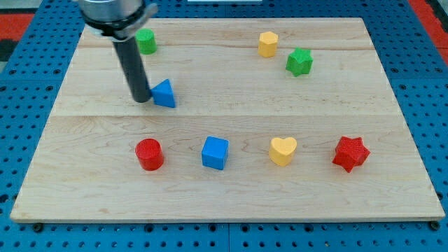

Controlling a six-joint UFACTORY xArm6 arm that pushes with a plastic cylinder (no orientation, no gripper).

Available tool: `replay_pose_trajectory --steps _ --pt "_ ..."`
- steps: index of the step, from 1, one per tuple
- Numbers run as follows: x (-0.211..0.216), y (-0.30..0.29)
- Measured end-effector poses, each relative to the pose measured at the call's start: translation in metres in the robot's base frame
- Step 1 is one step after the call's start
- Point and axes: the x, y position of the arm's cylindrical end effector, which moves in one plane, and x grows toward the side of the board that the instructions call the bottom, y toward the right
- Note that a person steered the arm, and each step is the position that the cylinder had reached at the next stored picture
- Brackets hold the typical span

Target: Place the green circle close to the blue triangle

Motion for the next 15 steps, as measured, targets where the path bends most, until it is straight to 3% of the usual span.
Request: replay_pose_trajectory --steps 1,2,3,4,5,6,8,10,11,12,13,14,15 --pt "-0.013 0.044" --pt "-0.041 0.011" --pt "-0.112 -0.038" --pt "-0.135 -0.106" --pt "-0.191 -0.102" --pt "-0.203 -0.045" --pt "-0.127 0.035" --pt "-0.181 -0.001" --pt "-0.127 -0.007" --pt "-0.1 -0.005" --pt "-0.113 -0.066" --pt "-0.089 -0.086" --pt "-0.089 -0.041"
